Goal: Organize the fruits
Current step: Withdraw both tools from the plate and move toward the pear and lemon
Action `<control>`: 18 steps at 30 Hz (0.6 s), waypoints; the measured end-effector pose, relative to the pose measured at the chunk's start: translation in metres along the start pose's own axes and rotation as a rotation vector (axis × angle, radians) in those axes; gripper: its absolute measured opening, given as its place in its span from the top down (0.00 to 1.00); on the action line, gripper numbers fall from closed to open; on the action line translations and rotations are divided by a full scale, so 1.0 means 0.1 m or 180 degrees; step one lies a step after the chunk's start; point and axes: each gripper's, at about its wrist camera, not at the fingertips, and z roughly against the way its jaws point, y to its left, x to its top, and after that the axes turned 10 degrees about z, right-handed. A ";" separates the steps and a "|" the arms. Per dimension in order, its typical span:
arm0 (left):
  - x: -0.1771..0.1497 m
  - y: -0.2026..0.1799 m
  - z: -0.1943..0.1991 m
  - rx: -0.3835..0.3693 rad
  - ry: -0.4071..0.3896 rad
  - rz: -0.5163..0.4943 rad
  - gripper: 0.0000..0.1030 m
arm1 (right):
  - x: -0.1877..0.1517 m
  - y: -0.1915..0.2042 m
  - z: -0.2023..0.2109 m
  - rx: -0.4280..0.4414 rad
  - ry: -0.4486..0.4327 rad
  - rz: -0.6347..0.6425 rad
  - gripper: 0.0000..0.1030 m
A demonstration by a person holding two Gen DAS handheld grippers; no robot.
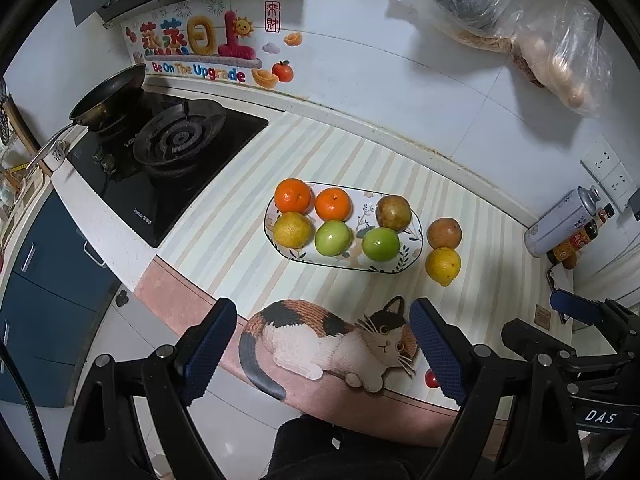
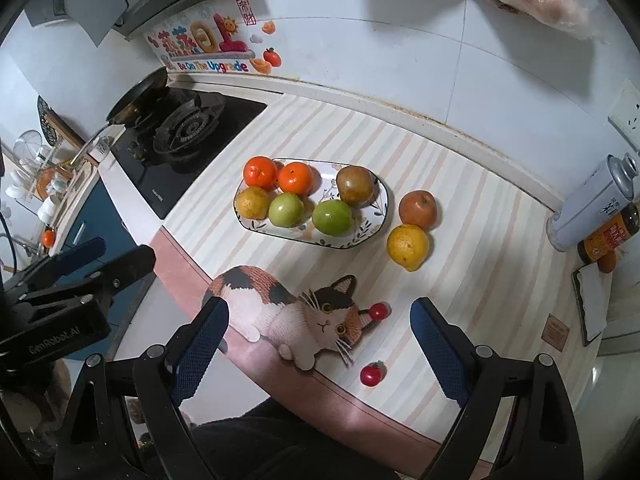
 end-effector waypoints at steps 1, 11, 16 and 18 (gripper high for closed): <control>0.00 -0.01 -0.01 0.0005 0.0002 0.0002 0.14 | 0.01 -0.05 -0.01 0.0049 -0.0005 -0.0050 0.08; 0.12 -0.39 -0.69 0.0496 0.0082 -0.0224 0.00 | 0.15 -1.27 -0.76 0.0336 0.0054 -0.0951 0.09; 0.15 -0.72 -1.16 0.0657 0.0106 -0.0322 0.00 | 0.38 -1.80 -1.49 0.0452 0.0240 -0.1177 0.13; 0.16 -0.86 -1.36 0.0710 0.0113 -0.0338 0.00 | 0.49 -1.97 -1.84 0.0453 0.0381 -0.1166 0.17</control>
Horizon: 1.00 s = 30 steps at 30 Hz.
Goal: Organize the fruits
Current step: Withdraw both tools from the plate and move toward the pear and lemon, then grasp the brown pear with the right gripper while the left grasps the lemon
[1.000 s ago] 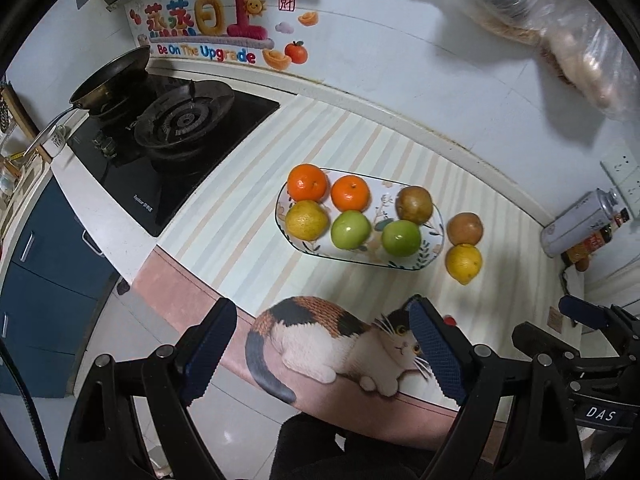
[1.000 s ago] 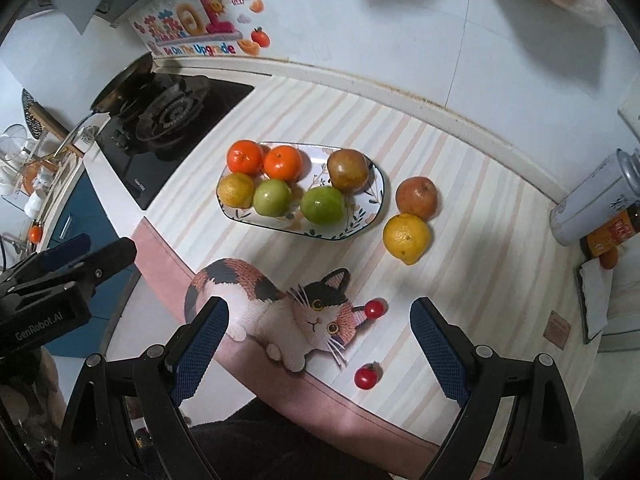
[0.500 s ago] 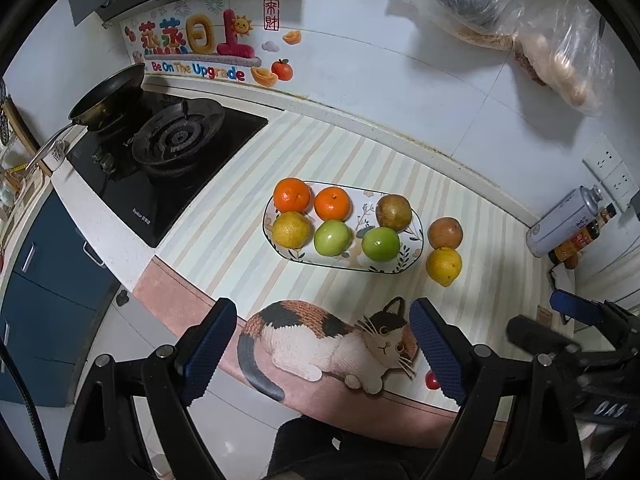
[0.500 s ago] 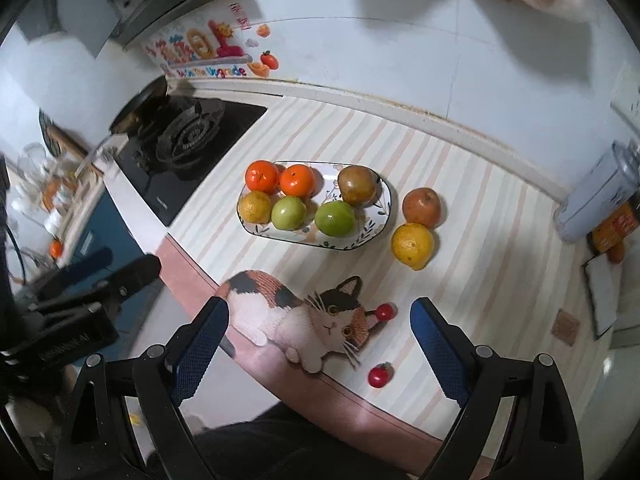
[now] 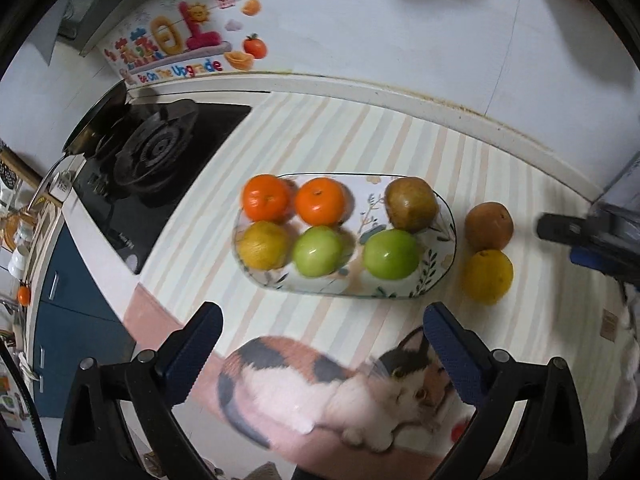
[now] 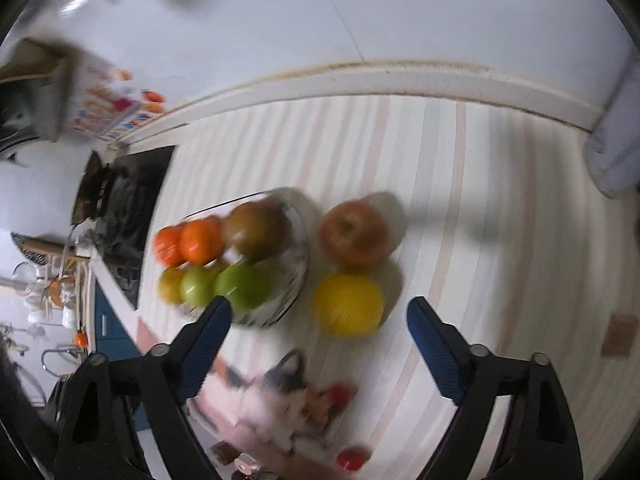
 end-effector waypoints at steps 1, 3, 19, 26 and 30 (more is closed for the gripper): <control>0.02 -0.08 -0.06 0.0000 0.0008 0.0001 0.00 | 0.07 -0.05 -0.12 0.0000 0.0066 0.0003 0.18; 0.05 -0.25 -0.19 0.0001 0.0074 0.0023 0.00 | 0.22 -0.19 -0.38 0.0066 0.0203 -0.0018 0.20; 0.05 -1.16 -0.59 -0.0147 0.0268 -0.0286 0.00 | 0.20 -0.52 -0.69 0.0093 0.0309 0.0270 0.34; -0.06 -1.54 -0.76 -0.0351 0.0456 -0.0510 0.00 | -0.17 -1.06 -0.30 -0.0118 0.0164 -0.0026 0.33; -0.11 -1.72 -0.88 -0.0367 0.0553 -0.0636 0.02 | -0.31 -1.24 -0.19 -0.0146 0.0124 -0.0130 0.33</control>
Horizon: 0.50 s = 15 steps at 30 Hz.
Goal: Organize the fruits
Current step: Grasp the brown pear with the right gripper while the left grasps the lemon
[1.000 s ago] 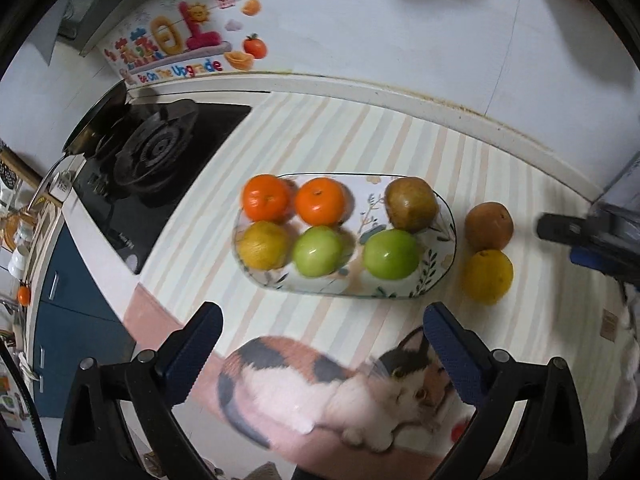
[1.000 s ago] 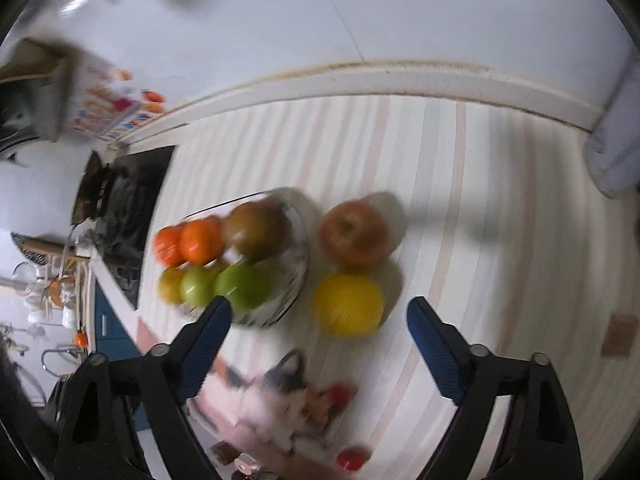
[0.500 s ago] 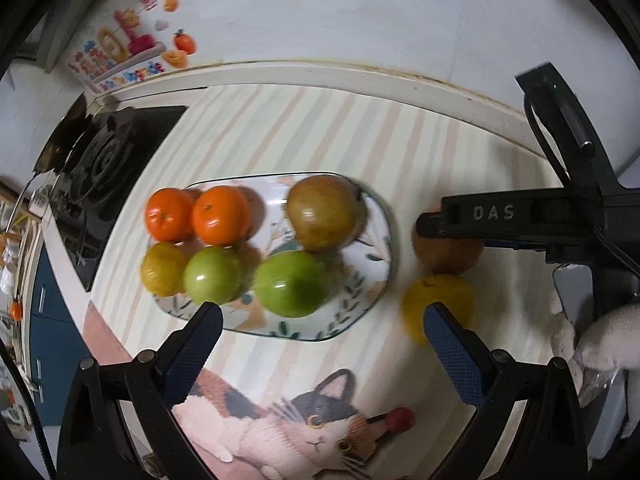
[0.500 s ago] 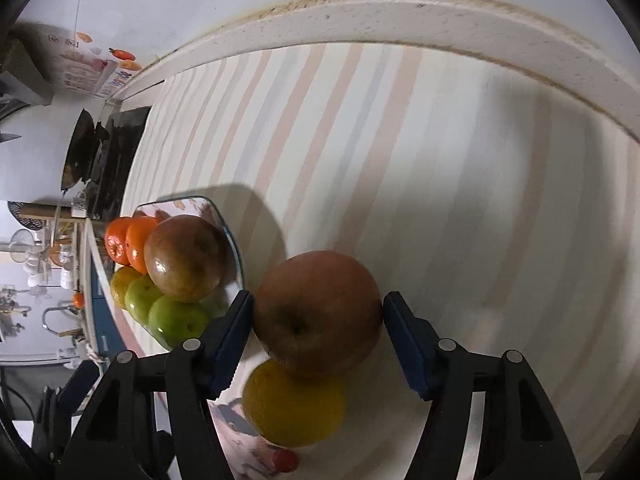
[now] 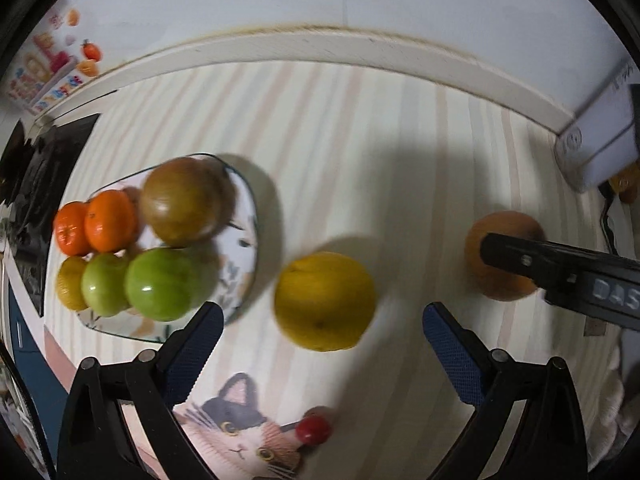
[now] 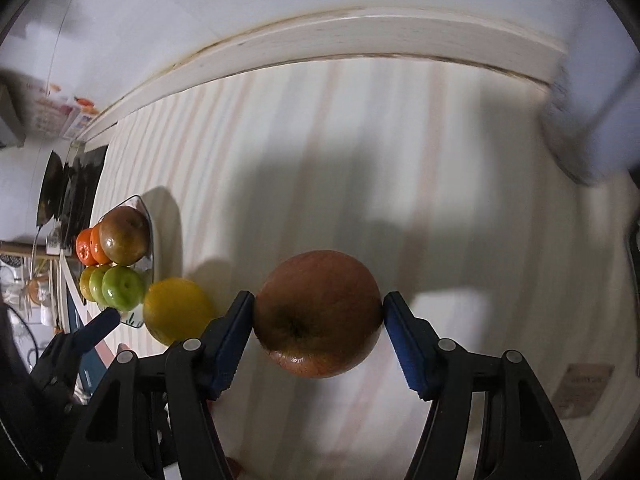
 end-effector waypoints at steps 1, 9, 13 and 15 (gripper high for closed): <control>0.00 -0.04 -0.03 0.0008 0.0006 -0.0028 0.04 | -0.03 -0.02 0.01 -0.0011 -0.0002 -0.0003 0.33; 0.08 -0.25 -0.13 0.0155 -0.0074 -0.0213 0.27 | -0.12 -0.12 0.08 -0.0022 -0.0025 -0.0030 0.33; 0.11 -0.28 -0.18 0.0252 -0.0082 -0.0257 0.28 | -0.11 -0.13 0.08 -0.0013 -0.0016 -0.0040 0.33; 0.14 -0.27 -0.23 0.0301 -0.0070 -0.0266 0.28 | -0.11 -0.13 0.08 -0.0015 -0.0014 -0.0037 0.33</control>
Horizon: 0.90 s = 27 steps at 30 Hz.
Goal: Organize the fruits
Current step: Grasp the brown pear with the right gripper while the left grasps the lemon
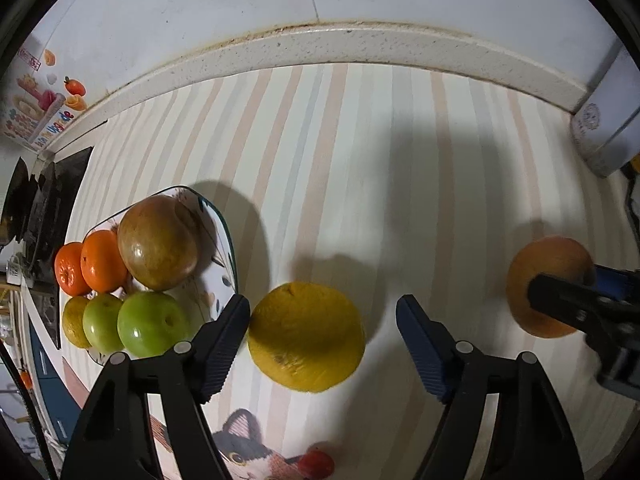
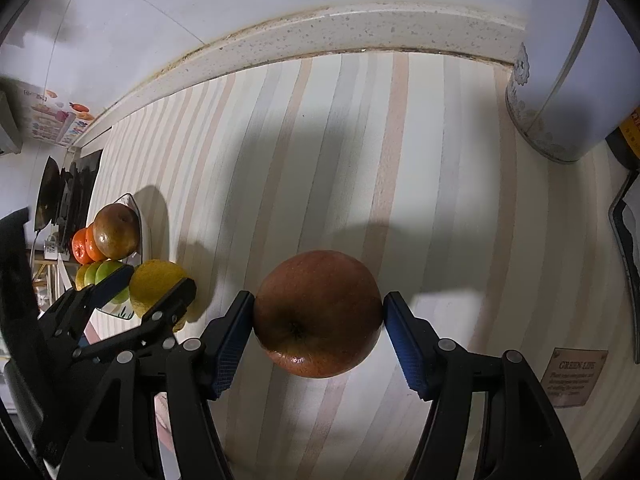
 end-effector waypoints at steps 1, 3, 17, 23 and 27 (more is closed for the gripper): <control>0.01 0.00 -0.02 0.0014 0.0007 -0.0004 0.28 | 0.00 0.00 0.00 0.0001 0.0001 -0.0003 0.33; 0.02 0.03 -0.05 0.0016 0.0015 0.0000 0.30 | 0.00 0.00 0.01 0.0006 -0.0001 0.0001 0.33; 0.09 0.26 -0.01 -0.0189 -0.0028 0.0164 0.52 | 0.07 0.12 0.19 0.0067 -0.0129 -0.0005 0.33; 0.17 0.41 0.25 -0.0391 -0.0083 0.0195 0.87 | 0.10 0.30 0.24 0.0179 -0.0155 0.0054 0.33; 0.29 0.45 0.17 -0.0616 0.0111 0.0089 0.81 | 0.12 0.39 0.14 0.0189 -0.0115 0.0053 0.33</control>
